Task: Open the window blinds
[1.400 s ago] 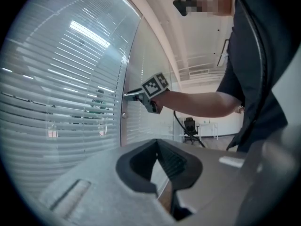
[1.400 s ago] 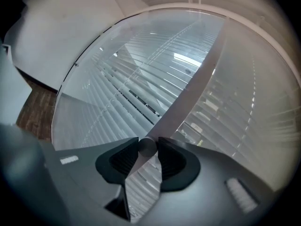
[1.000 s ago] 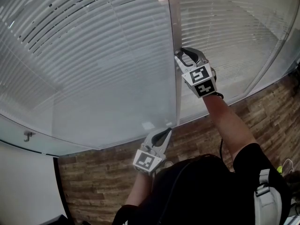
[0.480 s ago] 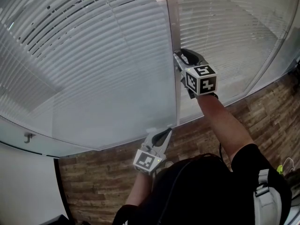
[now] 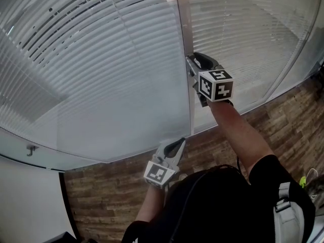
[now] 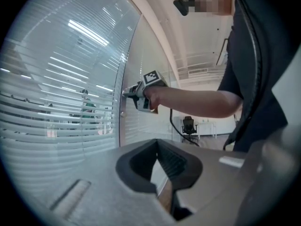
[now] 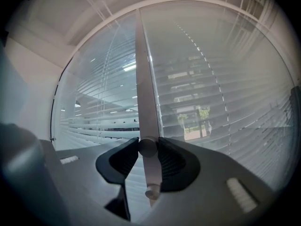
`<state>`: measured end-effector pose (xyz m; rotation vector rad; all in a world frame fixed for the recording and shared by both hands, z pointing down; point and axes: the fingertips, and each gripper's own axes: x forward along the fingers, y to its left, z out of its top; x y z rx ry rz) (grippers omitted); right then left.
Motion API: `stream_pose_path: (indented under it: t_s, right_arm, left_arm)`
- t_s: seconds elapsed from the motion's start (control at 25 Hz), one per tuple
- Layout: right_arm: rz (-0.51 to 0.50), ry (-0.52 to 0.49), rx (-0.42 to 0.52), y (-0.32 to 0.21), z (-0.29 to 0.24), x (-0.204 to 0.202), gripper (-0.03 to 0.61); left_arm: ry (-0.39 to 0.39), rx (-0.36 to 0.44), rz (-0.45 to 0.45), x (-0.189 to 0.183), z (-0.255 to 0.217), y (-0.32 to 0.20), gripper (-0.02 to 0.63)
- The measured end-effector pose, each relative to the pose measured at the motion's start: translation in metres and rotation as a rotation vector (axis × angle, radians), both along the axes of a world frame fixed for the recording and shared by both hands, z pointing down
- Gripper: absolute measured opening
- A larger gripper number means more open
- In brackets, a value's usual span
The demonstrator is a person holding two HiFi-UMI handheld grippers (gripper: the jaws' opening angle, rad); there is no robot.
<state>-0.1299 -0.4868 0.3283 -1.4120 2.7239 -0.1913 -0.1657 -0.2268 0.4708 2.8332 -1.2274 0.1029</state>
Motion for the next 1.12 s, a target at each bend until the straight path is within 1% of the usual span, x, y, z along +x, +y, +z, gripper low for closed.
stream_pose_path:
  t_s: [0.68, 0.72, 0.8, 0.88, 0.96, 1.0, 1.04, 1.08, 1.12]
  right_arm:
    - [-0.002, 0.020, 0.014, 0.000, 0.000, -0.001, 0.137]
    - [-0.007, 0.024, 0.019, 0.001, 0.000, -0.002, 0.148]
    - [-0.019, 0.041, 0.038, 0.004, -0.001, -0.003, 0.191]
    - [-0.029, 0.083, 0.073, 0.008, -0.001, -0.004, 0.224]
    - [-0.038, 0.152, 0.117, 0.011, 0.001, -0.004, 0.224]
    - [-0.041, 0.202, 0.144, 0.012, 0.002, -0.004, 0.224]
    - [-0.042, 0.271, 0.179, 0.013, 0.003, -0.004, 0.224]
    - [-0.040, 0.362, 0.225, 0.016, 0.002, -0.004, 0.226]
    - [-0.033, 0.474, 0.283, 0.019, 0.000, -0.005, 0.232]
  left_arm:
    - [-0.012, 0.001, 0.012, 0.003, 0.000, 0.001, 0.005]
    - [-0.011, 0.000, 0.012, 0.003, 0.000, 0.001, 0.005]
    - [-0.010, -0.002, 0.012, 0.004, 0.000, 0.001, 0.005]
    - [-0.011, -0.002, 0.013, 0.004, 0.000, 0.000, 0.005]
    - [-0.011, -0.003, 0.014, 0.005, 0.001, 0.000, 0.005]
    - [-0.010, -0.002, 0.015, 0.005, 0.001, 0.001, 0.005]
    - [-0.009, -0.003, 0.014, 0.005, 0.001, 0.001, 0.005]
    - [-0.008, -0.005, 0.014, 0.005, 0.002, 0.001, 0.005]
    - [-0.007, -0.008, 0.013, 0.005, 0.002, 0.001, 0.005]
